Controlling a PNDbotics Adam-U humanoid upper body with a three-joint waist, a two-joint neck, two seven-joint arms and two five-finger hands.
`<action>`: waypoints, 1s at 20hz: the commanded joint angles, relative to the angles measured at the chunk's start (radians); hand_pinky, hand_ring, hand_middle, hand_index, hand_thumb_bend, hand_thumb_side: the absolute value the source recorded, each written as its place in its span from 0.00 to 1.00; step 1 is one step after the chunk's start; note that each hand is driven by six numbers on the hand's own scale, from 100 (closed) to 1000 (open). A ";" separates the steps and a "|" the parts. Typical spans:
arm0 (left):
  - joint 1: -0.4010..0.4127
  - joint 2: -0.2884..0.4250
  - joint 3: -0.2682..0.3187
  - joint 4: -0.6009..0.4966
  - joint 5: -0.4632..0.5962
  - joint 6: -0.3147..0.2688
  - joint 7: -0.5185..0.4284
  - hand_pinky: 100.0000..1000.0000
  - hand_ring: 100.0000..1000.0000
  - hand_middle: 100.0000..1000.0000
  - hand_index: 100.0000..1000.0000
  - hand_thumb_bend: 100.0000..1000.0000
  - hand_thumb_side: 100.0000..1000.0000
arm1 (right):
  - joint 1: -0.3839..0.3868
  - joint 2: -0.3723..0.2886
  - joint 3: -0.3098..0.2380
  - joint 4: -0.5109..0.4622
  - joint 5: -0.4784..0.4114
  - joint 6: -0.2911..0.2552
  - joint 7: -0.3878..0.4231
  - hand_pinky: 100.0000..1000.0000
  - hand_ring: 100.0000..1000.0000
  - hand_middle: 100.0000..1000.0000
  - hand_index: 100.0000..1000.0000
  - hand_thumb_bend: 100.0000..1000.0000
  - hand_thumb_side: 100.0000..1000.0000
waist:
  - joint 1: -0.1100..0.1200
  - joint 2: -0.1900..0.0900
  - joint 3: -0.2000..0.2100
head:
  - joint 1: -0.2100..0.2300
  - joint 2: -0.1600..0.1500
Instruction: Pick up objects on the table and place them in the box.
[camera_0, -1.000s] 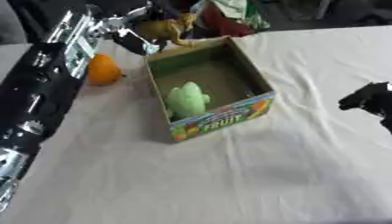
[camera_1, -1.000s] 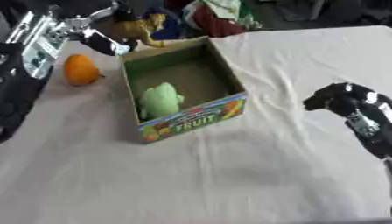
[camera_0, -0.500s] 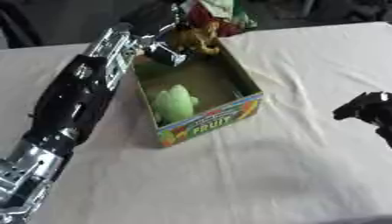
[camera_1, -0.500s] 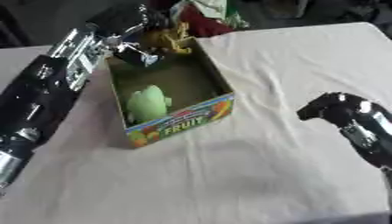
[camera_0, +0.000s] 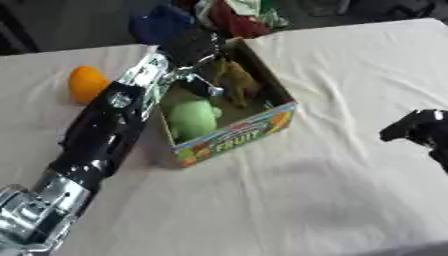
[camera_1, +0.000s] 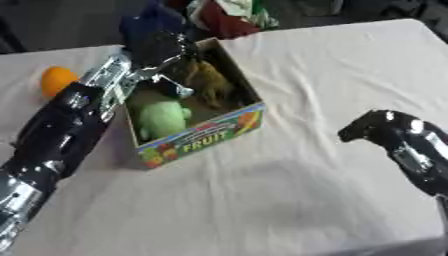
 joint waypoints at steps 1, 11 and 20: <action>-0.015 0.015 0.000 -0.017 0.004 -0.009 -0.004 0.59 0.51 0.48 0.69 0.34 0.34 | -0.016 -0.013 -0.007 -0.014 0.000 0.002 0.000 0.70 0.69 0.56 0.70 0.00 0.60 | -0.003 -0.013 0.003 | -0.001 -0.009; -0.021 0.098 0.014 -0.161 0.216 0.026 -0.050 0.59 0.49 0.48 0.69 0.29 0.36 | -0.008 -0.022 -0.018 -0.011 0.002 0.001 -0.008 0.70 0.69 0.57 0.70 0.00 0.59 | -0.007 -0.020 0.045 | -0.018 -0.013; 0.032 0.289 0.054 -0.316 0.363 0.100 -0.148 0.61 0.52 0.50 0.72 0.34 0.29 | 0.018 -0.046 -0.035 -0.005 0.010 -0.003 -0.024 0.70 0.69 0.57 0.70 0.00 0.60 | -0.007 -0.036 0.126 | -0.041 -0.010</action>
